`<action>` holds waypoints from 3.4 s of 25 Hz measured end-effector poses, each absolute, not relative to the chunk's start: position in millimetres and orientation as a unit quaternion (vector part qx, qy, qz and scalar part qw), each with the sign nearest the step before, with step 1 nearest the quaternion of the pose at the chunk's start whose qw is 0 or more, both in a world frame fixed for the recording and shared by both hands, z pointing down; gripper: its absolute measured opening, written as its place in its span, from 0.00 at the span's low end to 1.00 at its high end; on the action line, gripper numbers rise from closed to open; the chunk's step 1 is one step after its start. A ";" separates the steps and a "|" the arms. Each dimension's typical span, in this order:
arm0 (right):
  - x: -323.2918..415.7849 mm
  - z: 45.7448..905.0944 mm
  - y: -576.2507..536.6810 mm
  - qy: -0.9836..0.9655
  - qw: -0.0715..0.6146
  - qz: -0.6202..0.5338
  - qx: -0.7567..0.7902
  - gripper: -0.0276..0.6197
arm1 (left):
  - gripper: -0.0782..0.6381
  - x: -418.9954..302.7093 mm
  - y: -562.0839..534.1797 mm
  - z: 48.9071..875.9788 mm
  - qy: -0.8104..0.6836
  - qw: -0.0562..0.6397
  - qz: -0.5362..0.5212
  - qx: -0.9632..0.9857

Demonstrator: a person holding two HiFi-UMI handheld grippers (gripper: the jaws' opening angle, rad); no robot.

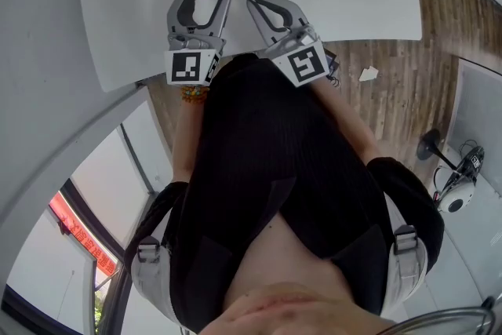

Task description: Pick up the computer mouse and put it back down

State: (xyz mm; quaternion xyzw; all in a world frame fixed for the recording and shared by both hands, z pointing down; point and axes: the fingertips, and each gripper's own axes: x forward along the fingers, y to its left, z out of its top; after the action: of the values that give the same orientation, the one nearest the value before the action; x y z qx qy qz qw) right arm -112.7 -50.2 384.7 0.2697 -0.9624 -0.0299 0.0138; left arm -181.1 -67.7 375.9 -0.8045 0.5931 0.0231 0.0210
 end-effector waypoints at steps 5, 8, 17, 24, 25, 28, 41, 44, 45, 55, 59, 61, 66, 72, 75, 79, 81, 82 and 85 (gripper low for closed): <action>-114.5 385.2 -50.3 -0.963 0.012 -0.028 0.268 0.09 | 0.47 -182.5 -66.8 377.7 0.591 0.021 0.023 -0.806; -115.7 385.8 -50.3 -0.963 0.012 -0.026 0.268 0.09 | 0.47 -183.6 -66.9 378.9 0.590 0.021 0.021 -0.807; -118.9 389.7 -50.9 -0.964 0.015 -0.021 0.265 0.09 | 0.47 -184.1 -69.2 380.3 0.584 0.022 0.018 -0.811; -119.1 390.9 -51.5 -0.964 0.019 -0.018 0.265 0.09 | 0.47 -183.6 -70.5 385.2 0.581 0.011 0.018 -0.813; -119.4 391.4 -51.6 -0.964 0.019 -0.018 0.266 0.09 | 0.47 -183.8 -70.8 387.6 0.582 0.010 0.014 -0.813; -118.0 392.5 -51.5 -0.963 0.018 -0.015 0.268 0.09 | 0.47 -181.3 -71.0 399.2 0.579 0.005 -0.003 -0.815; -111.5 397.1 -49.7 -0.960 0.019 -0.010 0.278 0.09 | 0.47 -157.4 -62.1 487.0 0.531 -0.041 -0.138 -0.835; -108.1 395.5 -50.2 -0.961 0.016 -0.011 0.277 0.09 | 0.47 -147.7 -61.1 490.4 0.519 -0.043 -0.148 -0.841; -107.3 395.1 -50.5 -0.961 0.015 -0.011 0.277 0.09 | 0.47 -145.2 -61.3 492.0 0.515 -0.044 -0.151 -0.842; -98.5 394.5 -54.7 -0.957 0.014 -0.005 0.289 0.09 | 0.47 -131.2 -56.8 520.2 0.479 -0.058 -0.204 -0.852; -94.0 395.8 -56.6 -0.954 0.014 0.002 0.300 0.09 | 0.47 -124.1 -56.5 526.2 0.462 -0.063 -0.212 -0.859; -90.1 396.9 -58.4 -0.951 0.015 0.004 0.309 0.09 | 0.47 -120.5 -57.7 528.3 0.454 -0.064 -0.215 -0.862; -69.7 399.7 -69.0 -0.940 0.014 0.012 0.341 0.09 | 0.47 -110.4 -60.4 543.3 0.429 -0.062 -0.256 -0.864; -55.1 401.2 -74.2 -0.932 0.011 0.016 0.362 0.09 | 0.47 -99.2 -59.3 564.7 0.403 -0.083 -0.291 -0.864; -49.7 401.9 -74.7 -0.931 0.010 0.016 0.366 0.09 | 0.47 -94.7 -59.7 574.9 0.395 -0.090 -0.303 -0.863; -43.7 404.1 -75.7 -0.928 0.012 0.021 0.372 0.09 | 0.47 -92.1 -58.5 580.0 0.389 -0.098 -0.312 -0.861; -41.6 404.7 -76.6 -0.927 0.012 0.023 0.374 0.09 | 0.47 -91.7 -58.5 581.5 0.388 -0.099 -0.317 -0.860; -40.6 404.7 -77.1 -0.926 0.011 0.024 0.376 0.09 | 0.47 -91.5 -59.0 582.3 0.387 -0.100 -0.319 -0.859; -39.9 406.2 -76.9 -0.926 0.012 0.025 0.377 0.09 | 0.47 -92.0 -59.1 586.0 0.385 -0.100 -0.326 -0.857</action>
State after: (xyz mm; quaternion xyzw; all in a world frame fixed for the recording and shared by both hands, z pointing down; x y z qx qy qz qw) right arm -39.9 -76.9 406.2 0.3773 -0.9257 0.0252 0.0118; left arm -92.0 -59.1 586.0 -0.8575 0.3847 -0.3265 -0.1005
